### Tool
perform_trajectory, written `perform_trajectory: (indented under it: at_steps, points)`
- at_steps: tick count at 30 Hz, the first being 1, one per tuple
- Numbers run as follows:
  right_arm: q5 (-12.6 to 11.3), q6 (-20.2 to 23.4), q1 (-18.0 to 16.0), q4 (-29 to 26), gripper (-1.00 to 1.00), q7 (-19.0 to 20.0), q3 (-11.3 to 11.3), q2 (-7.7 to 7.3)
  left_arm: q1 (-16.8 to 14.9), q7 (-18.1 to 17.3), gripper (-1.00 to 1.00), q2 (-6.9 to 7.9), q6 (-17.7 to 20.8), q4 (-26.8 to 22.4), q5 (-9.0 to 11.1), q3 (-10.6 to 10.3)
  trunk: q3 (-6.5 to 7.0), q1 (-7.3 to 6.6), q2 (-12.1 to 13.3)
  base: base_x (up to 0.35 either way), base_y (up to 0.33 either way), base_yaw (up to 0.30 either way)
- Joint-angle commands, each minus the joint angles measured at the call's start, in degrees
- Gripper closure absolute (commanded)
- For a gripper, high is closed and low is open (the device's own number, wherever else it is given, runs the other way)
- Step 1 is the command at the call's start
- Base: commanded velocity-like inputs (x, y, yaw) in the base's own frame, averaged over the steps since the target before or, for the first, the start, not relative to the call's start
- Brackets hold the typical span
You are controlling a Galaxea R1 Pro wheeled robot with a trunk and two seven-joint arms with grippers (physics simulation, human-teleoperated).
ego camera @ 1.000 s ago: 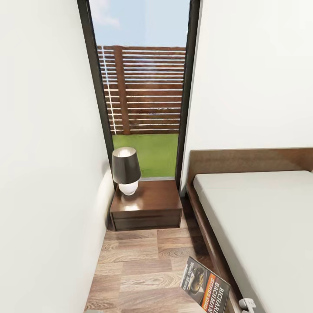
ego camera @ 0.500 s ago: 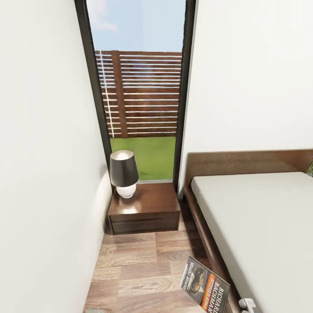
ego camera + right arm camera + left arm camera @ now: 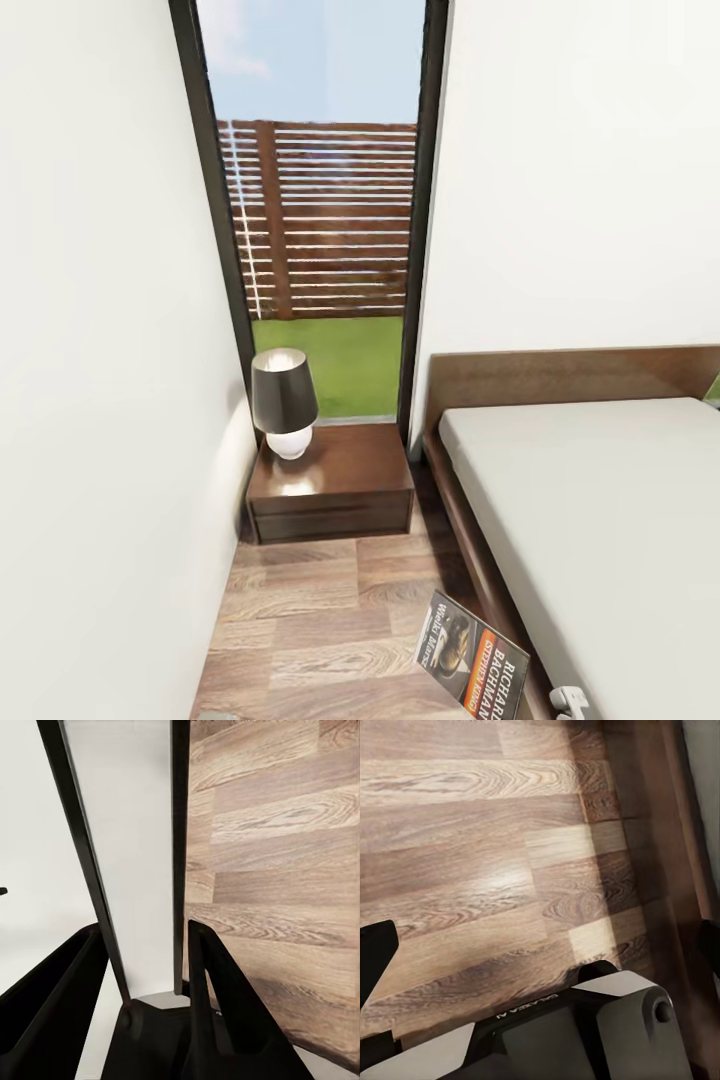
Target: In the bedroom, move the book from the bed onto either nightstand, and place the two sandals side by side next to the bed.
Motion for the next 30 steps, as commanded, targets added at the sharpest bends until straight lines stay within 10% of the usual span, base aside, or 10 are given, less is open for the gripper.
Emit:
perform_trajectory:
  at_steps: [1,30]
  points:
    - [-0.44,0.40,-0.04,0.02,1.00,0.19,0.02,-0.02,-0.05,-0.11,-1.00,-0.10,-0.46,0.05,-0.61,0.35,-0.08,0.03,-0.06,0.215,0.000,0.000]
    - [-0.44,0.40,-0.04,-0.05,1.00,0.28,0.09,0.07,-0.05,-0.11,-1.00,-0.37,-0.46,0.05,-0.61,0.35,-0.08,0.03,-0.06,0.158,-0.057,0.000]
